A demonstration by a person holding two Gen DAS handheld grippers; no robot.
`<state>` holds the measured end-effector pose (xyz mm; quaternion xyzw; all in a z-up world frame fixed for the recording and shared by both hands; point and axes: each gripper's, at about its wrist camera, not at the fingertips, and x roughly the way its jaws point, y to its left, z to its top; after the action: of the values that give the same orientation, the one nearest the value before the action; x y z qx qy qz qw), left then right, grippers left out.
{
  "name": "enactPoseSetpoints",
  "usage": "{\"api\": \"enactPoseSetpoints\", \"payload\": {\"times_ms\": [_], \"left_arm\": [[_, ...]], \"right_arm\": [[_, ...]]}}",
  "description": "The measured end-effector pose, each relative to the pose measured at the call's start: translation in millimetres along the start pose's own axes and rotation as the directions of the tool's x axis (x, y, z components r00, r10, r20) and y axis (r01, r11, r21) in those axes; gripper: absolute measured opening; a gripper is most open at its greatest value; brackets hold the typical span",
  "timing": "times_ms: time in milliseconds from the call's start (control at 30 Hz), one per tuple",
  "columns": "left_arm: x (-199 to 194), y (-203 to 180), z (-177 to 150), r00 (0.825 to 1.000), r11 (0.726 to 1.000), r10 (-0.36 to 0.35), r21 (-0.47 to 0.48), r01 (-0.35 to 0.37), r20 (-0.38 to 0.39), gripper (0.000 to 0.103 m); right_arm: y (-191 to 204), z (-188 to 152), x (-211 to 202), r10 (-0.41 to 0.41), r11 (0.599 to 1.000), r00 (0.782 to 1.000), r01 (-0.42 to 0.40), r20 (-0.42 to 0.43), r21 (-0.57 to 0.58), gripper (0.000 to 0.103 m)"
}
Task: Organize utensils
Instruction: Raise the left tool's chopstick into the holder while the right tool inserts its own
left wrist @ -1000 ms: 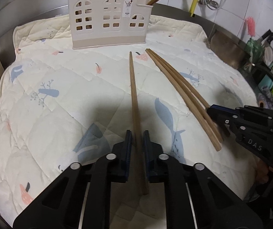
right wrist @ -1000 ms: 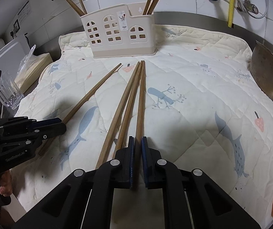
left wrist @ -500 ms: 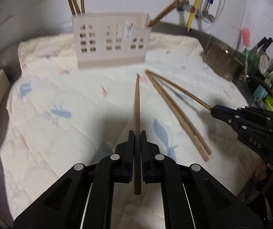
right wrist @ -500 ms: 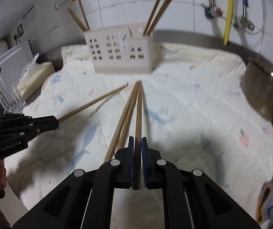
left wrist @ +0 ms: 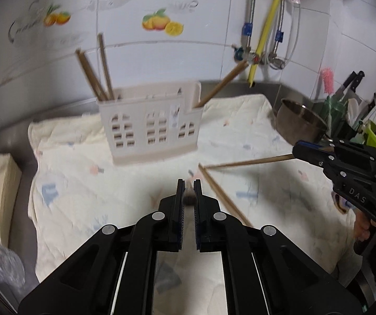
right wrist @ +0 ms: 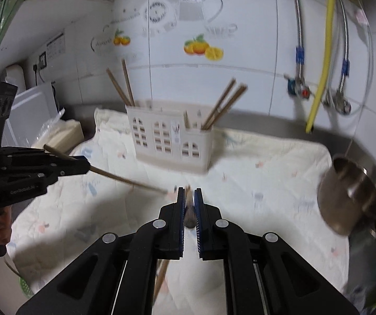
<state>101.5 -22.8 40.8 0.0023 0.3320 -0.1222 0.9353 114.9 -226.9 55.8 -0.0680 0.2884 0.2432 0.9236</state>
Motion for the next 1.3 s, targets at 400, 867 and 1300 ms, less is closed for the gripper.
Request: {"api": "enactPoseSetpoints", "payload": {"times_ms": [400, 867, 1300], "left_arm": [[14, 2, 33, 1.0, 1.0, -0.024, 0.02, 0.024, 0.002, 0.005], [-36, 26, 110, 0.989, 0.999, -0.019, 0.029, 0.015, 0.15, 0.005], [-37, 57, 168, 0.972, 0.994, 0.106, 0.006, -0.11, 0.207, 0.005]], "right_arm": [[-6, 41, 15, 0.055, 0.998, 0.998, -0.056, 0.038, 0.016, 0.006], [-11, 126, -18, 0.103, 0.993, 0.985, -0.096, 0.135, -0.062, 0.006], [-15, 186, -7, 0.078, 0.994, 0.98, -0.063, 0.183, -0.086, 0.006]]}}
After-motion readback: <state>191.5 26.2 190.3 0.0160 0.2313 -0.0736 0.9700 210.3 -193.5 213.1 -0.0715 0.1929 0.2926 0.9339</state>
